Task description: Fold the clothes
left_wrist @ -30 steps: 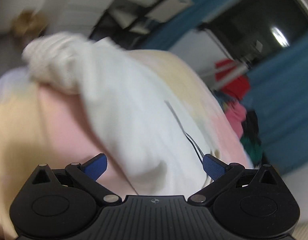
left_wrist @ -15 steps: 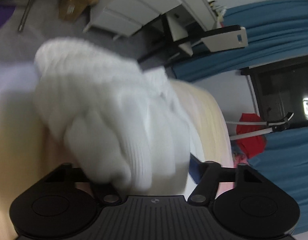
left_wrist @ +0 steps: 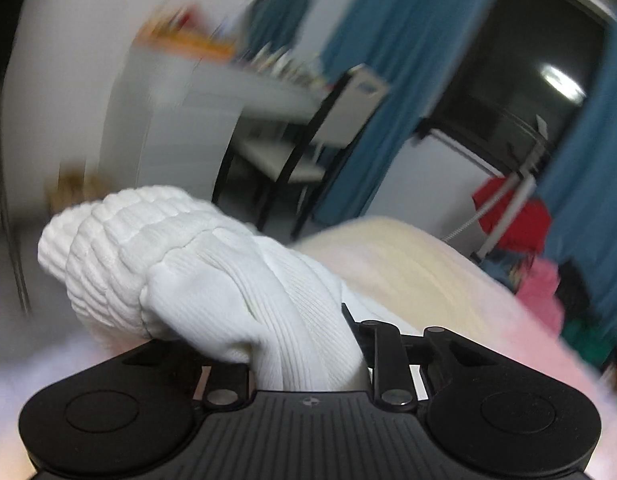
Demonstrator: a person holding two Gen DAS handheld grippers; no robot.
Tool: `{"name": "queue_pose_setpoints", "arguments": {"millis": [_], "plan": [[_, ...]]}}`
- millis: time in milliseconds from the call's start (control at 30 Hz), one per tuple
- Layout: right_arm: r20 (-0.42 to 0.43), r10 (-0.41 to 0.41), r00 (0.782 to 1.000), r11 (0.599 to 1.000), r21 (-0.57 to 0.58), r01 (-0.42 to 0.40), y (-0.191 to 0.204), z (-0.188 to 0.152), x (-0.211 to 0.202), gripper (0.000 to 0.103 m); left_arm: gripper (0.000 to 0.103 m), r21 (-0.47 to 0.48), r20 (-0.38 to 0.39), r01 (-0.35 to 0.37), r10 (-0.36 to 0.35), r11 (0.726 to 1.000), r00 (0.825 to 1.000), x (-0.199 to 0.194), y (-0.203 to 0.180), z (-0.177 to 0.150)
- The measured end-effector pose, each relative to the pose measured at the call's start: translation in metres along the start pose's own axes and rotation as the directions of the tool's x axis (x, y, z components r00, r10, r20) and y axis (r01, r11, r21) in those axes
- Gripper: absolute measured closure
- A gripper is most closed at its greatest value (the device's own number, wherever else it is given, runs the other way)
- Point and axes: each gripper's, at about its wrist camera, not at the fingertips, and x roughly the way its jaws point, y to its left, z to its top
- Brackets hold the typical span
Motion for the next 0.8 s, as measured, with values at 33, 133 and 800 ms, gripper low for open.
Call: {"name": "queue_pose_setpoints", "arguments": {"millis": [33, 133, 800], "plan": [[0.018, 0.018, 1.000, 0.999, 0.038, -0.018, -0.006, 0.002, -0.007, 0.019, 0.078, 0.043, 0.037, -0.004, 0.003, 0.999, 0.999, -0.008, -0.015, 0.001], [0.073, 0.034, 0.997, 0.988, 0.147, -0.044, -0.026, 0.007, -0.026, 0.019, 0.079, 0.158, 0.158, -0.004, -0.022, 0.987, 0.987, -0.035, -0.067, 0.000], [0.149, -0.392, 0.908, 0.603, 0.787, 0.131, -0.207, -0.025, -0.104, 0.018, 0.086, 0.880, 0.123, 0.125, -0.474, 0.458, 0.872, -0.132, -0.426, -0.285]]}}
